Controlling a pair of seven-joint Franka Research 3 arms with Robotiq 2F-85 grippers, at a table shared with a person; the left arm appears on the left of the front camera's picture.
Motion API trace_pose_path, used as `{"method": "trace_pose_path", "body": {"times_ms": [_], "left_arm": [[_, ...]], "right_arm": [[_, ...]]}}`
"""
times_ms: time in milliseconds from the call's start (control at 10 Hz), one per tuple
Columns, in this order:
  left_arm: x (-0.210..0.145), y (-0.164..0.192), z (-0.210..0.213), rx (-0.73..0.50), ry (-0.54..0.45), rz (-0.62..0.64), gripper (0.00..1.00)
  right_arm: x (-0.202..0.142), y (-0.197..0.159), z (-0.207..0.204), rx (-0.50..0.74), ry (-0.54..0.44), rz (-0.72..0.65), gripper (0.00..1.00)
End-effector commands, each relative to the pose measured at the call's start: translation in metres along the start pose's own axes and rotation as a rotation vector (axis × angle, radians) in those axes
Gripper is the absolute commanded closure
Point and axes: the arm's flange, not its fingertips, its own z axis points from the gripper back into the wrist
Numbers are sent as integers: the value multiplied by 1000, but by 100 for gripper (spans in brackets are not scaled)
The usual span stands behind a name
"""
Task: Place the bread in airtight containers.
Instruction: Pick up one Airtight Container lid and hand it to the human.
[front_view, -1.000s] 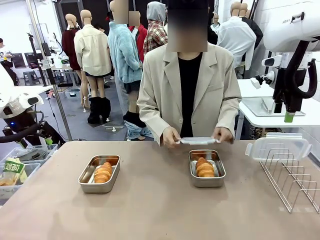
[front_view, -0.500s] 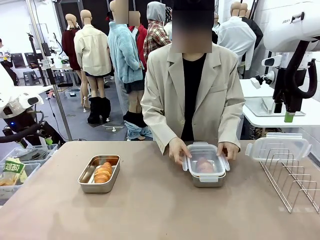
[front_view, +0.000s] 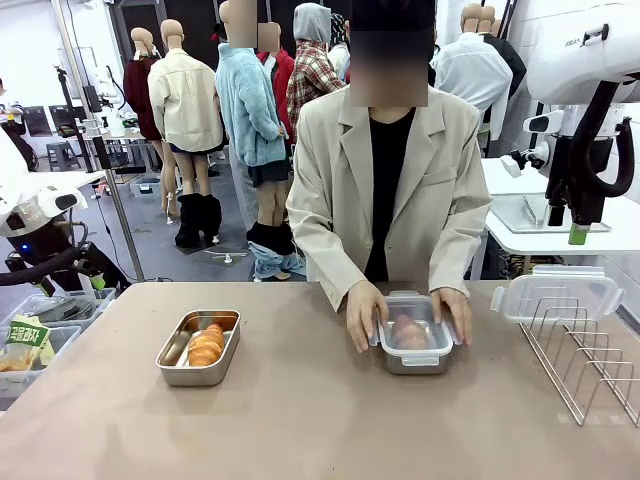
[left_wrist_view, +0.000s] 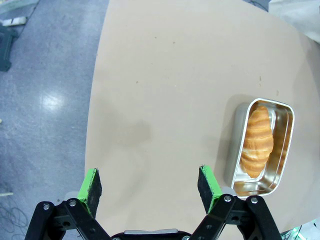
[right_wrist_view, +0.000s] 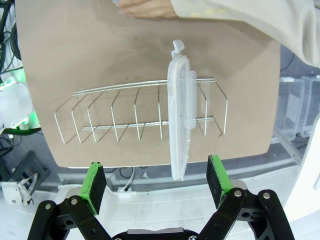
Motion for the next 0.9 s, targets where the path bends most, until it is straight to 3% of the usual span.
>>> {"method": "trace_pose_path", "body": {"times_ms": [0,800], "left_arm": [[-1,2,2,8,0,-7,0],[-1,2,2,8,0,-7,0]], "right_arm": [[1,0,1,-1,0,1,0],[1,0,1,-1,0,1,0]]}}
